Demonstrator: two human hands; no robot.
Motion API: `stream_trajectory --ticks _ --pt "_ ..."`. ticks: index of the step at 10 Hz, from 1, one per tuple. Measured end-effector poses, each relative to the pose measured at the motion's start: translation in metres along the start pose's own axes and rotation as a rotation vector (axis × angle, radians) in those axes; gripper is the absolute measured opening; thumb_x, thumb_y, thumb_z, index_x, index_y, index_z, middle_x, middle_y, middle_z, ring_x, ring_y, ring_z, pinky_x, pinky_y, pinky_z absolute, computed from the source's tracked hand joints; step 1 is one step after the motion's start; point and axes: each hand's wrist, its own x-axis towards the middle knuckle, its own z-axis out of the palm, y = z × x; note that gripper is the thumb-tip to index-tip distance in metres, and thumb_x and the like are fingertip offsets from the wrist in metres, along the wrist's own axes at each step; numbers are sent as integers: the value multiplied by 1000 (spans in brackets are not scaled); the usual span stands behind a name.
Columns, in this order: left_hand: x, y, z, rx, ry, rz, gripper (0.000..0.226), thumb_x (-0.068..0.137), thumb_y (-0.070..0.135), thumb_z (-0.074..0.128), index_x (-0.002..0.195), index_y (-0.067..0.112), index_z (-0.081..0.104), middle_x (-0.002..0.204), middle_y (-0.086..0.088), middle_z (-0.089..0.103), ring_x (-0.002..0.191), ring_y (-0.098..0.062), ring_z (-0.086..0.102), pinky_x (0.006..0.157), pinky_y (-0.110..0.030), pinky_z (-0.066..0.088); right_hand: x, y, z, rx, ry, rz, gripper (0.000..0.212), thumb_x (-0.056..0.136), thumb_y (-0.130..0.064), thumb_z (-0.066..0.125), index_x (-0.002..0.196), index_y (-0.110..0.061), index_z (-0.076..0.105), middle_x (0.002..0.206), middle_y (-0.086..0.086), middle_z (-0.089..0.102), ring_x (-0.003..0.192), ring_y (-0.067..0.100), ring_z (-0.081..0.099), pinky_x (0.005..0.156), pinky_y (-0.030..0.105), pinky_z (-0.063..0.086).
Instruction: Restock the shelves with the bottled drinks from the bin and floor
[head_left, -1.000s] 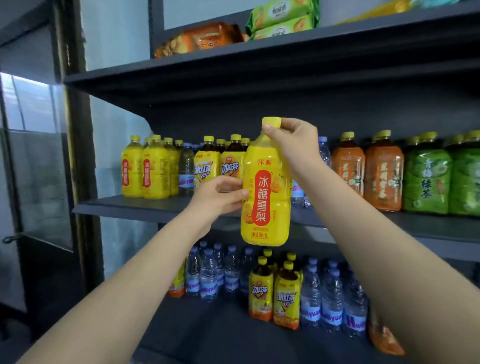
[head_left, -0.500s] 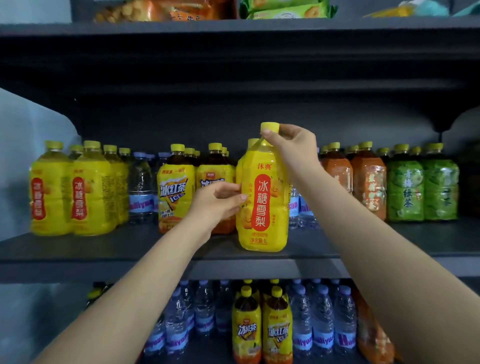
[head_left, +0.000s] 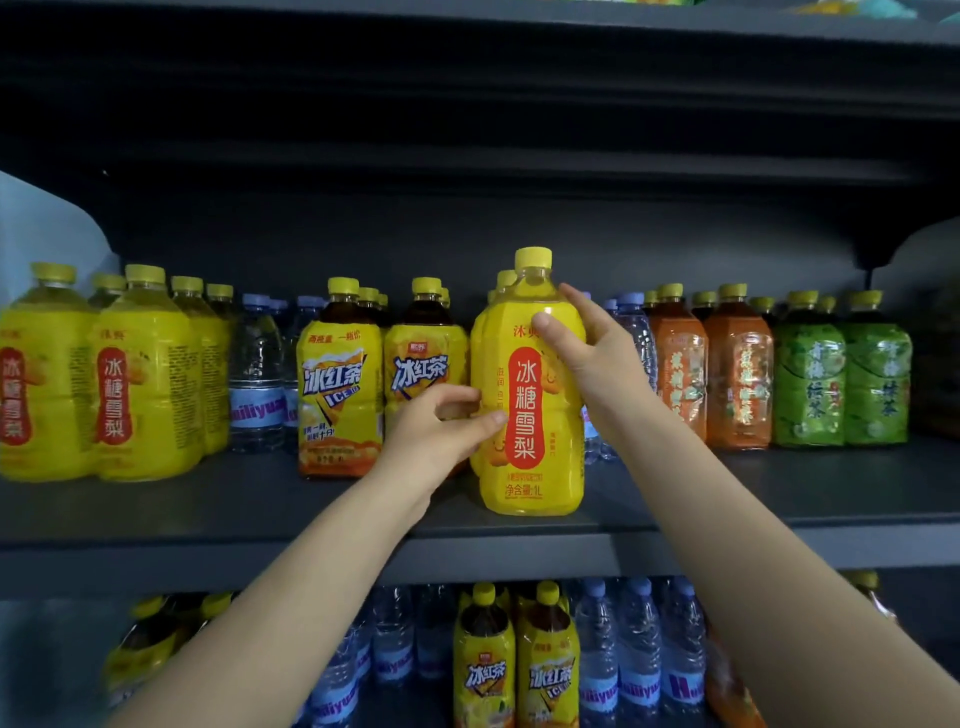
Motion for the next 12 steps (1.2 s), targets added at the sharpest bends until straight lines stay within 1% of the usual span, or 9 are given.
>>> stream_trajectory --ticks 1,2,4,5,6,9,10,11,12 --pt "2 1 0 4 3 -6 29 77 17 74 101 20 57 107 1 61 97 -15 62 81 -34 55 0 3 4 10 23 -2 58 83 -30 68 136 -26 45 106 -3 64 83 8 68 63 24 58" --pt "3 2 -1 -47 -16 -11 30 79 14 72 105 18 56 107 1 62 93 -12 62 71 -26 54 3 5 7 -11 29 -7 58 83 -33 68 136 -27 45 109 -1 64 88 12 68 69 28 59" --pt "8 -3 -4 -46 9 -5 32 80 13 71 109 17 56 104 3 61 90 -9 62 70 -25 53 8 13 12 -21 28 -21 53 85 -31 65 134 -25 46 101 -9 63 86 9 67 68 25 58" --pt "10 -6 -6 -37 18 -1 33 79 15 72 109 18 56 104 4 61 89 -7 62 68 -24 53 10 16 14 -23 21 -29 50 86 -31 64 133 -26 46 104 -5 64 88 11 67 71 27 58" --pt "12 -8 -6 -25 8 0 32 78 17 72 105 20 56 103 6 61 91 -9 61 71 -25 53 12 20 11 -47 26 -22 52 86 -35 64 134 -27 45 114 1 63 94 15 67 77 33 58" --pt "10 -14 -4 -7 11 49 34 81 16 70 111 18 53 103 5 58 93 -8 60 76 -27 54 9 24 8 -123 53 -12 64 84 -40 64 140 -19 40 125 4 59 105 17 63 85 36 56" --pt "5 -13 0 17 49 62 37 83 16 68 117 15 53 104 4 57 95 -9 59 83 -30 53 1 25 4 -194 29 -21 65 85 -38 64 141 -17 38 126 2 58 107 15 62 87 33 55" --pt "-2 -10 3 47 68 19 40 84 14 67 121 11 53 113 -3 58 104 -17 59 90 -35 52 -7 25 -5 -266 -45 15 68 84 -38 66 141 -14 37 129 4 57 112 17 60 89 33 54" --pt "-16 -6 5 157 76 -38 40 84 11 67 121 9 52 119 -9 58 109 -20 58 94 -39 50 -20 23 -23 -436 -125 68 67 86 -36 65 142 -10 37 136 7 51 122 20 52 97 34 47"
